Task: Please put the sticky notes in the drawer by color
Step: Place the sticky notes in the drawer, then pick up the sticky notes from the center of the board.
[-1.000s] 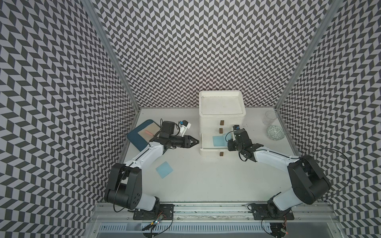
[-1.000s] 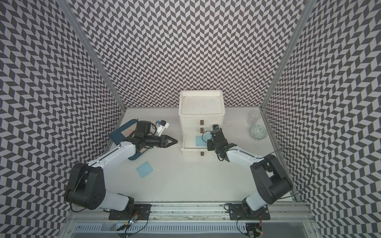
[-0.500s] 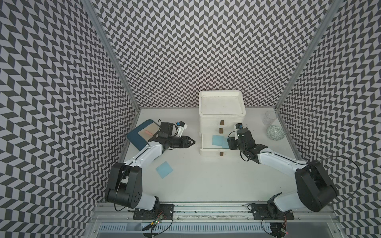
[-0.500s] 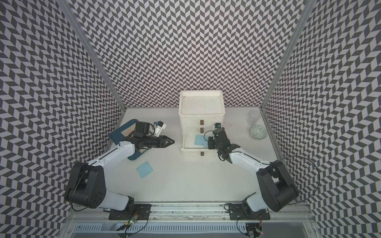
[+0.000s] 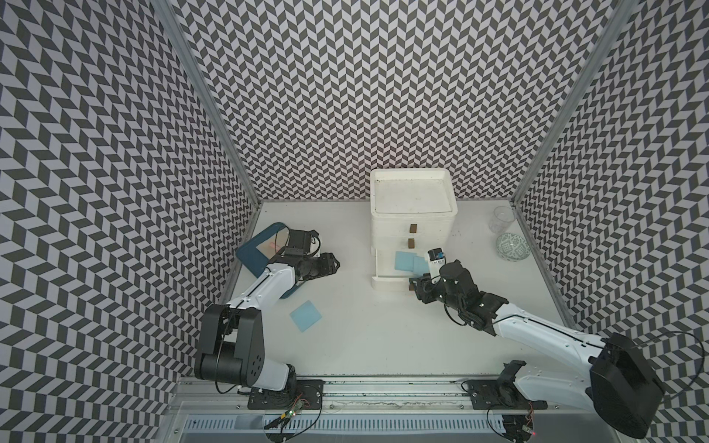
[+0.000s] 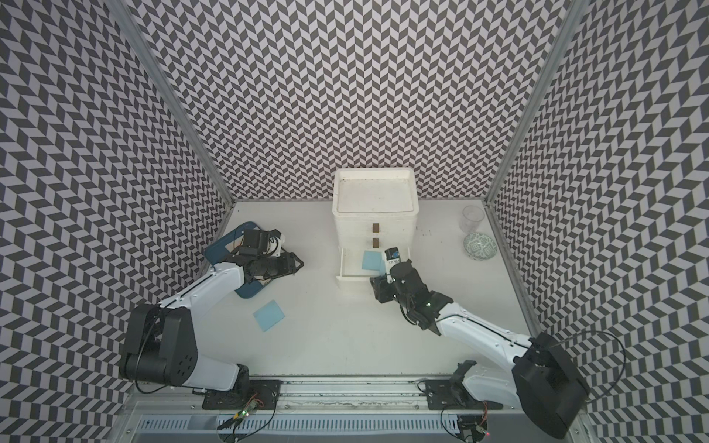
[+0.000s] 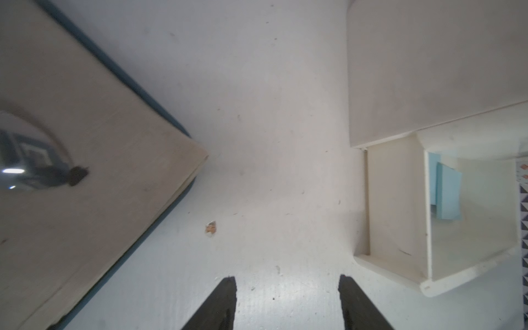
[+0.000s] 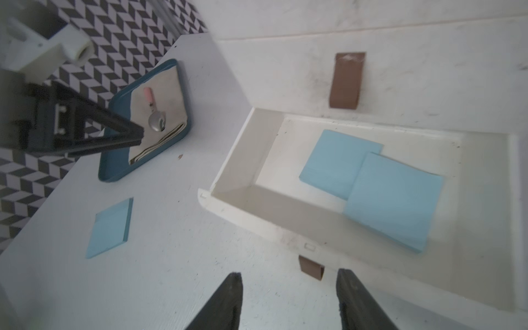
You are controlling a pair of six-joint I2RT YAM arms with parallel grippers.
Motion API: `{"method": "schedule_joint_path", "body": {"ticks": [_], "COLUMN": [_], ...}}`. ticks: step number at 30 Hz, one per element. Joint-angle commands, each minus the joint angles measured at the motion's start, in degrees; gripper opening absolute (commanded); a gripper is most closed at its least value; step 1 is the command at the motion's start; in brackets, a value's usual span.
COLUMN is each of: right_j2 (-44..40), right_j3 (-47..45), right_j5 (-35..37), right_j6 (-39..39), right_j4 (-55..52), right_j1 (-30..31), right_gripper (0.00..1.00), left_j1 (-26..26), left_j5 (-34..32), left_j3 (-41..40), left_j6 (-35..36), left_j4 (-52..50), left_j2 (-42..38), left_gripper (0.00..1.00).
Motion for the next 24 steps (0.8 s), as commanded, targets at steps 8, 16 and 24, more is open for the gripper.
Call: {"method": "schedule_joint_path", "body": {"ticks": [8, 16, 24], "right_j2": [-6.35, -8.48, -10.61], "right_j3": [-8.52, -11.13, -11.87], "right_j5": [2.95, 0.82, 2.95], "right_j6": [-2.66, -0.49, 0.53], "right_j4": [8.36, 10.27, 9.5], "right_j1": [2.47, 2.47, 2.44], "right_gripper": [0.6, 0.61, 0.62], "left_j1": [3.45, 3.15, 3.32], "left_j5": [-8.26, -11.98, -14.74], "left_j3": [-8.17, -9.39, -11.28], "left_j6": [-10.61, -15.9, -20.16], "left_j4": [-5.97, -15.83, -17.69], "left_j2": [-10.31, -16.26, -10.1], "left_gripper": [0.7, 0.98, 1.0]}}
